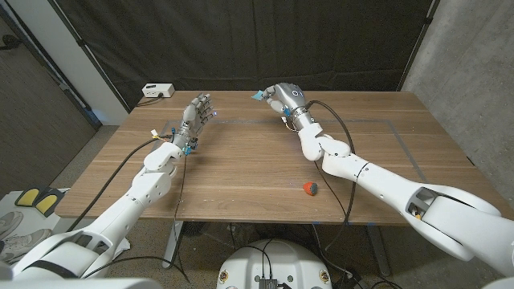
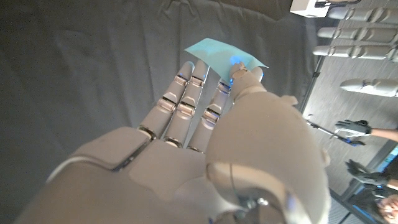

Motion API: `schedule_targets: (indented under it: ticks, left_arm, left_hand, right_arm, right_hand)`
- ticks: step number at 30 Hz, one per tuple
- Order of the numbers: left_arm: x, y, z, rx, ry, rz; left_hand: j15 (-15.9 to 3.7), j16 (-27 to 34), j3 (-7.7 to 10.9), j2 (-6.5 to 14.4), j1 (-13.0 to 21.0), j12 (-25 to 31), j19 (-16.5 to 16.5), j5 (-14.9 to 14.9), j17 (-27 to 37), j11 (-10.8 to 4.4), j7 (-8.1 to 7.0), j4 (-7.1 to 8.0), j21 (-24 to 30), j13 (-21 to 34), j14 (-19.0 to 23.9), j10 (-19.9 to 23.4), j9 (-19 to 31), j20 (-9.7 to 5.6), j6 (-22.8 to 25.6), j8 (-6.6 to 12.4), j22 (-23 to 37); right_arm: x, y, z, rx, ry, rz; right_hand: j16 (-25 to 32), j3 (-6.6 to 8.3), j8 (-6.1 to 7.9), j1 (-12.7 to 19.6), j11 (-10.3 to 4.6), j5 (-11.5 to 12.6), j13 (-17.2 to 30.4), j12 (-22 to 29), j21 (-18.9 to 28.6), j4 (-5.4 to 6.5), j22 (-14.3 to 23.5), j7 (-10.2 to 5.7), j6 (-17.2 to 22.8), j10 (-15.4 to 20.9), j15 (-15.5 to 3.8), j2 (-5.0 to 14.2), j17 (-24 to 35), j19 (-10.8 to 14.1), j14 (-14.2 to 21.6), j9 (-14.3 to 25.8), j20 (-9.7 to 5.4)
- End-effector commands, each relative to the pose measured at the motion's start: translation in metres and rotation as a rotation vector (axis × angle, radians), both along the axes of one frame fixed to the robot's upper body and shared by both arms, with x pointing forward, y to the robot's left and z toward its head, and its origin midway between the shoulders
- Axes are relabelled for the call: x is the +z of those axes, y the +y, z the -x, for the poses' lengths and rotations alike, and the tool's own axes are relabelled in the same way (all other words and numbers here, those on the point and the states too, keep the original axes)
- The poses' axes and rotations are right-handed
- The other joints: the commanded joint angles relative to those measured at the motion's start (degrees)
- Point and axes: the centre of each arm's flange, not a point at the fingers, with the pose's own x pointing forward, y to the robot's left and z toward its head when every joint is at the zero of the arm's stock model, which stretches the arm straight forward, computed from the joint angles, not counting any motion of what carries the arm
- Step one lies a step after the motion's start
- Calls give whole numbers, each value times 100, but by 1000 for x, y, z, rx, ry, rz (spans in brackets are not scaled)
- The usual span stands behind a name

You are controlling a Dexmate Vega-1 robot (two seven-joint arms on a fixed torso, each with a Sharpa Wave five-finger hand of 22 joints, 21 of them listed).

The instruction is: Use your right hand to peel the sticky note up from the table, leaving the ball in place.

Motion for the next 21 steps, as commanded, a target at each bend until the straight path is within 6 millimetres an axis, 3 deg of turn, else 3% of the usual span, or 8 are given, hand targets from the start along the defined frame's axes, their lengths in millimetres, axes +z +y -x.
schedule_targets:
  ticks: [1, 21]
  left_arm:
    - [-1, 1, 11, 0, -14, -12]
    - [-3, 1, 35, 11, -35, -30]
  left_hand:
    - [13, -4, -4, 23, 10, 31, 43, 22, 18, -11, -35, -30, -7, 15, 28, 38, 21, 28, 9, -15, 18]
    - [0, -29, 95, 131, 153, 37, 110, 23, -2, 3, 20, -125, -20, 12, 32, 89, 21, 7, 27, -8, 13]
  right_arm:
    - [32, -40, 28, 52, 50, -171]
    - [32, -86, 42, 87, 114, -399]
  right_hand:
    - [-63, -47, -50, 71, 53, 26, 5, -29, 54, 6, 10, 33, -68, -26, -854, 25, 0, -26, -17, 26, -326]
    - [-271, -82, -118, -2, 127, 5, 38, -120, 101, 88, -12, 100, -180, -164, -814, 107, -71, -44, -104, 39, -203]
